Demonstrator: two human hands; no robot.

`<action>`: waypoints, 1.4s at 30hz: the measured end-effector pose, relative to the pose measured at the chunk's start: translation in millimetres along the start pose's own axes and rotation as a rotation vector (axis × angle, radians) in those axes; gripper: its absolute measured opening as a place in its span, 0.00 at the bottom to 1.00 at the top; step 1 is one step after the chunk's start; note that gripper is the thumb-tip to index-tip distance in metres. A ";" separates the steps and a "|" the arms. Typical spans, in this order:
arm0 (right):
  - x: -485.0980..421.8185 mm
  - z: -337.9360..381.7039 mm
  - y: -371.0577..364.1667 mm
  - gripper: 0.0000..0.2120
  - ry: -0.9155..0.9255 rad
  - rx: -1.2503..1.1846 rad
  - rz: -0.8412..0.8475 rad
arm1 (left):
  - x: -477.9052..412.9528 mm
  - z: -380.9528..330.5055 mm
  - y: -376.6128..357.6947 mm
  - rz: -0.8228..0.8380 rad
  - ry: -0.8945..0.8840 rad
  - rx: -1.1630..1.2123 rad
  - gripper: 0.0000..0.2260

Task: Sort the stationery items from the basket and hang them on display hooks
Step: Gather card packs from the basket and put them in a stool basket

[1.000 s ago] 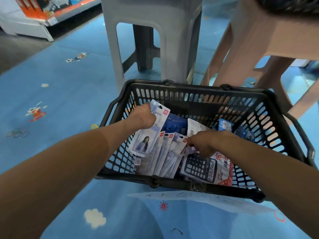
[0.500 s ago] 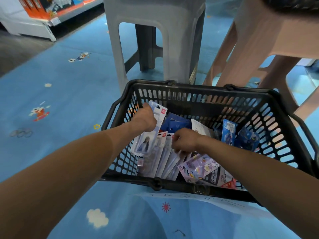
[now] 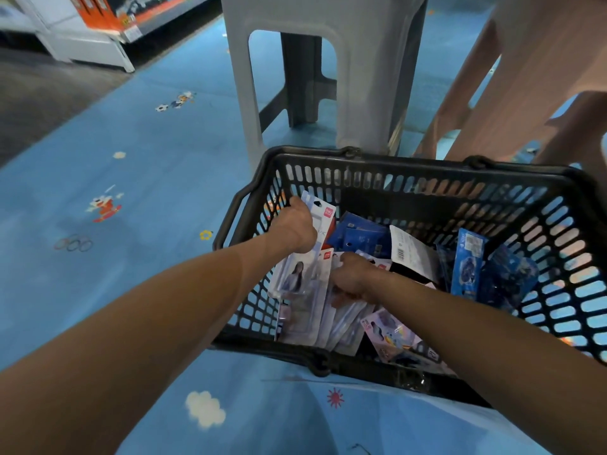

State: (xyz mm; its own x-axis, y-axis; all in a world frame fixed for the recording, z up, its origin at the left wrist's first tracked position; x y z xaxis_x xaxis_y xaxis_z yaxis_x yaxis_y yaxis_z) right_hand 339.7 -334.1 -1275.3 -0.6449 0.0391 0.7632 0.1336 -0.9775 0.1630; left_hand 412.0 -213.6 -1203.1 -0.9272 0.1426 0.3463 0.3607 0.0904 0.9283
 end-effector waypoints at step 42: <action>-38.0 10.2 -8.5 0.28 0.230 0.290 -0.272 | 4.4 -0.3 -14.4 0.088 0.090 0.099 0.26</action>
State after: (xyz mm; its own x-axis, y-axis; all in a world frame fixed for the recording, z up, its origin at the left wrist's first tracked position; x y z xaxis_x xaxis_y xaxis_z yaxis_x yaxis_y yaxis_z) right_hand 370.7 -325.2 -1299.3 -0.8319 0.2071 0.5149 0.1204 -0.8384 0.5316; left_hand 402.7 -214.6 -1214.9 -0.8952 0.0657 0.4408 0.4451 0.1791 0.8774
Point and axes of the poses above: each hand's wrist, its own x-axis away from the middle knuckle, its own y-axis out of the back of the hand, z = x × y, the point moved 3 cm from there along -x, towards the middle knuckle, and after that the axes turned 14 degrees about -x, right-handed, at the moved point
